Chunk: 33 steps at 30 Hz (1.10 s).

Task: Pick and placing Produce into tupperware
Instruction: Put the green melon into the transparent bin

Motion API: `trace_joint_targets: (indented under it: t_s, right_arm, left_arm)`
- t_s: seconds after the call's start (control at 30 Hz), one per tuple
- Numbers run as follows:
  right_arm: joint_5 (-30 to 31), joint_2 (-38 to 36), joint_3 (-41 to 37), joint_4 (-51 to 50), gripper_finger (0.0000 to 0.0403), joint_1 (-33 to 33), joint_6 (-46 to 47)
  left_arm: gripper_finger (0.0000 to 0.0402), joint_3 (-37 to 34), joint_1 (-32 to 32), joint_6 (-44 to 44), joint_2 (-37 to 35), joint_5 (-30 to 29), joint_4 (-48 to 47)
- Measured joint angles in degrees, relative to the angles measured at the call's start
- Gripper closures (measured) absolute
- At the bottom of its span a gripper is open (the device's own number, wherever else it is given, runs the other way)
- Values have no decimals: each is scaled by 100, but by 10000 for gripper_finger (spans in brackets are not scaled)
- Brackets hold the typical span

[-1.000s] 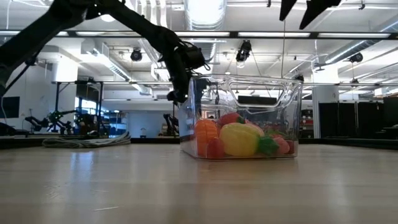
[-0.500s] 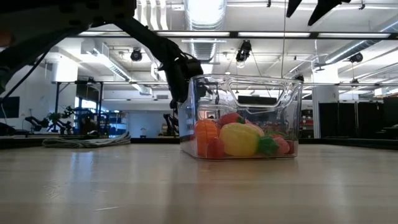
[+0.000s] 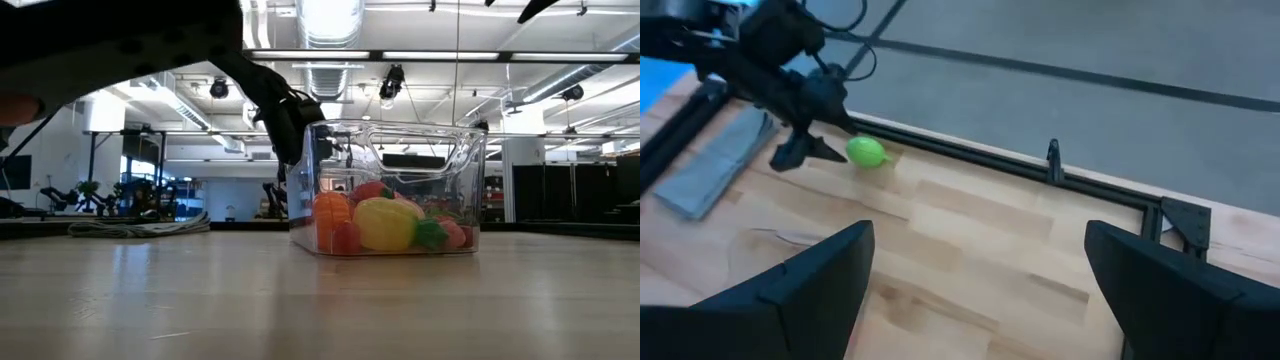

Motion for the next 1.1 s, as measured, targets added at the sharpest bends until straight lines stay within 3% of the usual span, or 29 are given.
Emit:
trace_joint_targets:
  t_s: [0.5,1.1]
  right_arm:
    - [-8,-370,0,-2,49,1,-16]
    - [-5,-370,2,-1,49,0,-168]
  left_arm:
    - [151,-96,-14,10,249,96,243]
    - [151,118,-178,214,133,-630,447]
